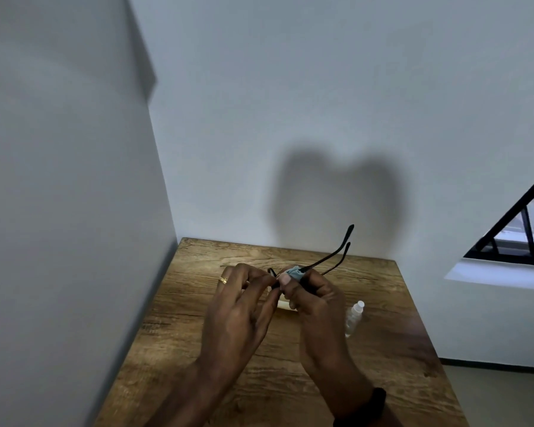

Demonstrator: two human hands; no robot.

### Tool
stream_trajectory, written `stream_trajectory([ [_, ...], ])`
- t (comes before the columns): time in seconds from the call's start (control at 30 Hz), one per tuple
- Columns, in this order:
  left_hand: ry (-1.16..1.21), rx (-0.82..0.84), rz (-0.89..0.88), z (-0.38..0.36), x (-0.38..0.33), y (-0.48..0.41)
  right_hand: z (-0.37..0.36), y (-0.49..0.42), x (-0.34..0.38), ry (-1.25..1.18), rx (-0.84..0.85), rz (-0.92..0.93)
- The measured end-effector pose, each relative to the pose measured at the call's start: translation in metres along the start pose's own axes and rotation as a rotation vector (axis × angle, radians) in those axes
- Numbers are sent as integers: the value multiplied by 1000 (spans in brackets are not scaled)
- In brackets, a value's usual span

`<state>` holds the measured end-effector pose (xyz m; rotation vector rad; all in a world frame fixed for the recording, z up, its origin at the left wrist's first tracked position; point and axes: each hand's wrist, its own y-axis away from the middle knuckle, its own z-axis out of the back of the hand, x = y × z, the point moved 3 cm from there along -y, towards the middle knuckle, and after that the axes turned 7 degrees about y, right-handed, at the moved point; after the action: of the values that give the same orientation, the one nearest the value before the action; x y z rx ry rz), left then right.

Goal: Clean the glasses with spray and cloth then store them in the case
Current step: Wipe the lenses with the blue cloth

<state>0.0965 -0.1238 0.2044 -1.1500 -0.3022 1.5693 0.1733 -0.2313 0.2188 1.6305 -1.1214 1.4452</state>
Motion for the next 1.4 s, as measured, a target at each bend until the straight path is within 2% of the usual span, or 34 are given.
stream_trajectory([
  [0.33, -17, -22, -45, 5, 8, -3, 28, -12, 20, -38, -143, -42],
  [0.57, -9, -21, -65, 9, 11, -8, 41, -22, 31, -226, -44, -74],
  [0.77, 18, -18, -83, 14, 14, -10, 47, -24, 32, -380, 8, -209],
  [0.93, 108, -29, -87, 17, 15, -8, 51, -28, 41, -434, 10, -240],
  [1.07, 151, -123, -24, 23, 15, -7, 63, -33, 44, -466, -53, -189],
  [1.2, 188, -180, 73, 24, 16, -7, 56, -27, 29, -363, -46, -185],
  [1.4, 203, -179, 48, 16, 0, -8, 12, -8, 10, -115, 21, -130],
])
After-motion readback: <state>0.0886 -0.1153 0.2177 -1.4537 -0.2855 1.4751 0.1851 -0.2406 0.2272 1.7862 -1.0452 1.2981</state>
